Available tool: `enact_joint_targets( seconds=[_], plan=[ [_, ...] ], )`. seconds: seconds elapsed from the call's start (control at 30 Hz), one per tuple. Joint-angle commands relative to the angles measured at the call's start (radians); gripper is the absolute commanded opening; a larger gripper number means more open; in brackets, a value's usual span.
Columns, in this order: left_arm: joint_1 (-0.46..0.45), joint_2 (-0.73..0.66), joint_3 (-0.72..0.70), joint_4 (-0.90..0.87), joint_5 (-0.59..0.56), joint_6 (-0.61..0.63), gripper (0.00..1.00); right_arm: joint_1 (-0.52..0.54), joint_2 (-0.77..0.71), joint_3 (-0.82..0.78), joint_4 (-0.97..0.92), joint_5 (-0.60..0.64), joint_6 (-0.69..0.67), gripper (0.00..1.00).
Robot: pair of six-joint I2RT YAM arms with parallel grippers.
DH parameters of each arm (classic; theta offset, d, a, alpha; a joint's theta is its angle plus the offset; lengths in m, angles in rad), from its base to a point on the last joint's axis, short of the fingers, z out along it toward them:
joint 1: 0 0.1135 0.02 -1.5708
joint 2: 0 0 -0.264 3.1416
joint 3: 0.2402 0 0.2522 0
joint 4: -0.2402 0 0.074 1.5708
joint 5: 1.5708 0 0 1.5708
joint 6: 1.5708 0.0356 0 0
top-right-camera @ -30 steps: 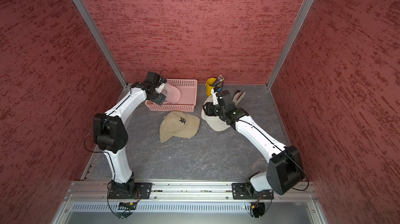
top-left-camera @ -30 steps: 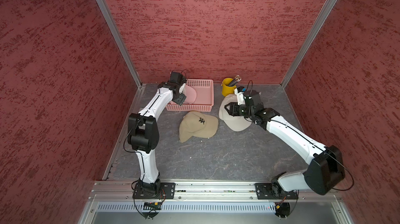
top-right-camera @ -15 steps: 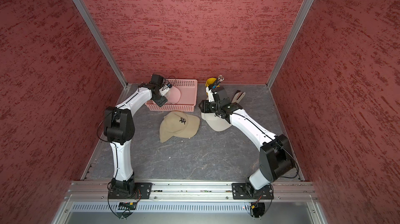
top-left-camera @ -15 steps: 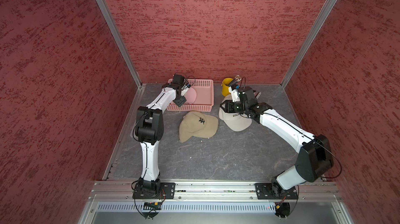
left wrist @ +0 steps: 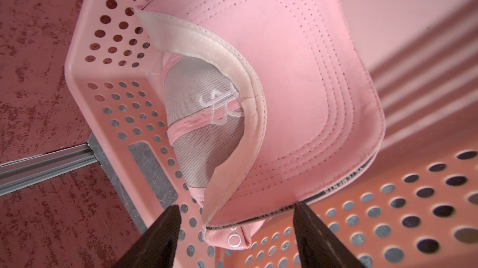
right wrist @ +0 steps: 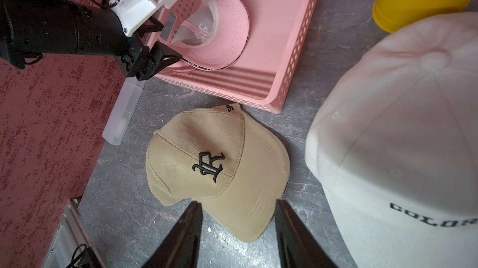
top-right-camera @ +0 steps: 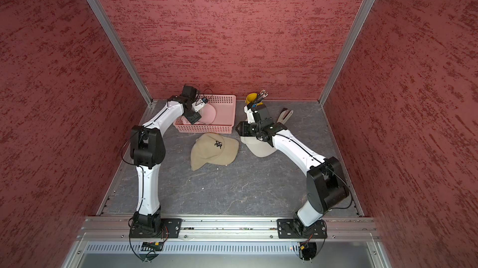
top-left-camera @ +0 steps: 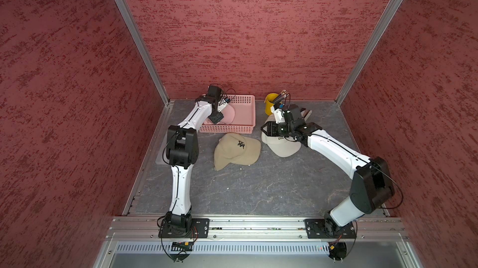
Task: Turn the baseball cap inside out
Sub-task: Pick up the baseball cap from the basket.
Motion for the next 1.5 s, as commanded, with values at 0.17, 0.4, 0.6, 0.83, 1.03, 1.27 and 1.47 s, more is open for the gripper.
enact_joint_targets(
  seconds=[0.17, 0.4, 0.6, 0.83, 1.03, 1.27, 1.47],
  plan=[
    [-0.033, 0.067, 0.105, -0.145, -0.019, 0.038, 0.70, -0.006, 0.028, 0.049, 0.040, -0.033, 0.013, 0.50],
    [-0.007, -0.013, 0.049, -0.161, -0.017, 0.031, 0.70, -0.009, 0.031, 0.044, 0.040, -0.044, 0.017, 0.50],
    [0.008, -0.010, 0.007, -0.126, -0.062, 0.096, 0.71, -0.007, 0.044, 0.062, 0.032, -0.060, 0.018, 0.50],
    [-0.002, 0.043, 0.018, -0.055, -0.129, 0.131, 0.71, -0.009, 0.044, 0.087, 0.002, -0.055, 0.000, 0.50],
    [-0.028, 0.092, 0.065, -0.052, -0.129, 0.170, 0.70, -0.010, 0.053, 0.084, 0.011, -0.062, 0.000, 0.50],
    [-0.046, 0.134, 0.135, -0.060, -0.114, 0.185, 0.52, -0.012, 0.053, 0.066, 0.025, -0.064, 0.000, 0.50],
    [-0.057, 0.129, 0.150, -0.080, -0.079, 0.174, 0.16, -0.012, 0.064, 0.040, 0.060, -0.085, 0.023, 0.49]
  ],
)
